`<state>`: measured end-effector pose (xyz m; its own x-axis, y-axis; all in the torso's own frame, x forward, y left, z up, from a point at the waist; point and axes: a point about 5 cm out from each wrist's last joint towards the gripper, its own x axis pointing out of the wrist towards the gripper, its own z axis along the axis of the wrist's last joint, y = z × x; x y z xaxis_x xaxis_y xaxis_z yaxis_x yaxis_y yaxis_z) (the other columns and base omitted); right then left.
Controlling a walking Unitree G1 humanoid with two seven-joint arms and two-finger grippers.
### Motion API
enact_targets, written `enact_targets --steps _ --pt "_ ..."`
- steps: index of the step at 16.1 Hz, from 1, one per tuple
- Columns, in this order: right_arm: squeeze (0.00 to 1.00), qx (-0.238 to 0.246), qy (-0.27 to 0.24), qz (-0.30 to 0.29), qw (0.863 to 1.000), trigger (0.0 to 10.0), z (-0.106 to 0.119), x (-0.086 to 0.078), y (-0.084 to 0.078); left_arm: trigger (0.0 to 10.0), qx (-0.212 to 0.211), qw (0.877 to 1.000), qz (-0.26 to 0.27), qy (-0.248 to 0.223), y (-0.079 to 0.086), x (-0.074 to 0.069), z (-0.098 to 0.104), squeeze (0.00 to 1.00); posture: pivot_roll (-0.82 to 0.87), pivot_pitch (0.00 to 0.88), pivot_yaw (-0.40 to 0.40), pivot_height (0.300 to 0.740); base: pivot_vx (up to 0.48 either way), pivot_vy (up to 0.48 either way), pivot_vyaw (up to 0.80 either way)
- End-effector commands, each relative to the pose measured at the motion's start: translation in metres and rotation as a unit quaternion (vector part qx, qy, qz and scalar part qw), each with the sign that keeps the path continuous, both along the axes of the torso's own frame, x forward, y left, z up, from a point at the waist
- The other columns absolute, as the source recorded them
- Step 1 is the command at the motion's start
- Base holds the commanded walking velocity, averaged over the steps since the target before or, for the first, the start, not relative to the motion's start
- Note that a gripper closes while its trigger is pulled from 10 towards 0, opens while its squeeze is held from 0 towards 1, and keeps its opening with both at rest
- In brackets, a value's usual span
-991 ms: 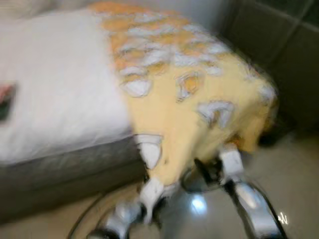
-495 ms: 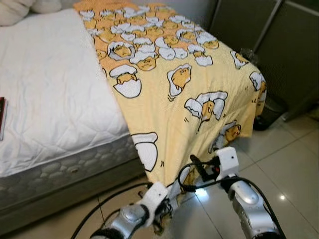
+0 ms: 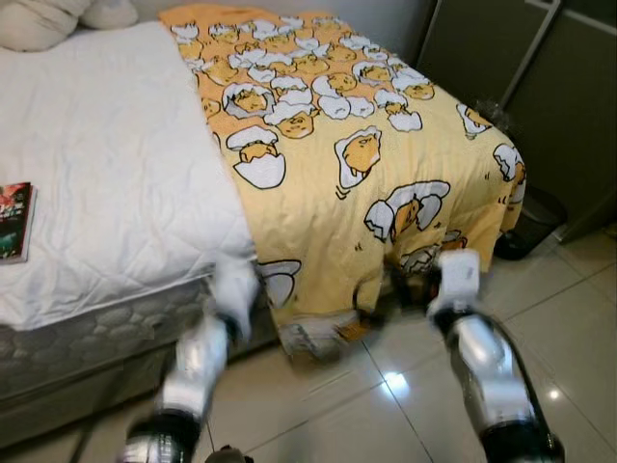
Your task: Clean up the room
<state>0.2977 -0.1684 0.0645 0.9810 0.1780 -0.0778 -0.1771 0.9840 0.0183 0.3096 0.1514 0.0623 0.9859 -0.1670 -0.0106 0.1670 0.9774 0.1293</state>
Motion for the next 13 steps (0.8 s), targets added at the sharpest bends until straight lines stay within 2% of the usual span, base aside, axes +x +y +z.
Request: enact_targets --steps 1,2,4,5,6,8,10,11,12,13 --pt "0.00 0.008 0.002 -0.014 1.000 10.0 0.000 0.004 -0.003 10.0 -0.037 0.998 0.046 -0.015 0.008 0.008 0.011 0.00 0.08 0.000 -0.070 0.740 0.000 0.000 0.00" --pt "0.00 0.011 0.000 -0.013 1.000 10.0 0.002 0.006 -0.002 10.0 -0.054 0.996 0.062 -0.019 0.012 0.011 0.015 0.00 0.08 0.000 -0.070 0.740 0.000 0.000 0.00" --pt "0.00 0.006 -0.011 -0.016 1.000 10.0 0.011 0.020 0.005 10.0 -0.052 0.991 0.120 -0.025 0.018 0.019 0.025 0.00 0.07 0.000 -0.056 0.740 0.000 -0.480 0.66" --pt "0.00 0.014 -0.018 -0.014 1.000 10.0 0.015 0.024 0.008 10.0 -0.045 0.990 0.136 -0.007 0.018 0.017 0.018 0.00 0.07 0.000 -0.050 0.740 0.000 -0.480 0.62" --pt "0.00 0.021 -0.024 -0.010 0.999 10.0 0.018 0.026 0.010 10.0 -0.019 0.989 0.144 0.005 0.017 0.015 0.013 0.00 0.06 0.000 -0.044 0.740 0.000 -0.480 0.63" --pt "0.00 0.024 -0.024 -0.007 0.999 10.0 0.015 0.021 0.009 10.0 0.011 0.985 0.169 0.021 0.025 0.010 0.006 0.00 0.05 0.000 -0.039 0.740 0.000 -0.480 0.62" --pt "0.00 0.017 -0.005 -0.012 1.000 10.0 0.000 0.008 0.000 10.0 0.043 0.984 0.171 0.027 0.034 0.004 0.001 0.00 0.07 0.000 -0.034 0.740 0.000 -0.480 0.62" --pt "0.00 0.012 0.006 -0.017 1.000 10.0 -0.007 0.002 -0.004 10.0 0.043 0.984 0.172 0.034 0.038 0.002 -0.001 0.00 0.07 0.000 -0.036 0.740 0.000 -0.480 0.62" --pt "0.00 0.009 0.017 -0.020 1.000 10.0 -0.013 -0.003 -0.007 10.0 0.019 0.984 0.172 0.043 0.038 0.002 -0.003 0.00 0.06 0.000 -0.034 0.740 0.000 0.000 0.62" --pt "0.00 0.002 0.019 -0.019 1.000 10.0 -0.015 -0.003 -0.009 10.0 0.024 0.985 0.165 0.042 0.035 0.004 -0.002 0.00 0.06 0.000 -0.034 0.740 0.000 0.000 0.63"
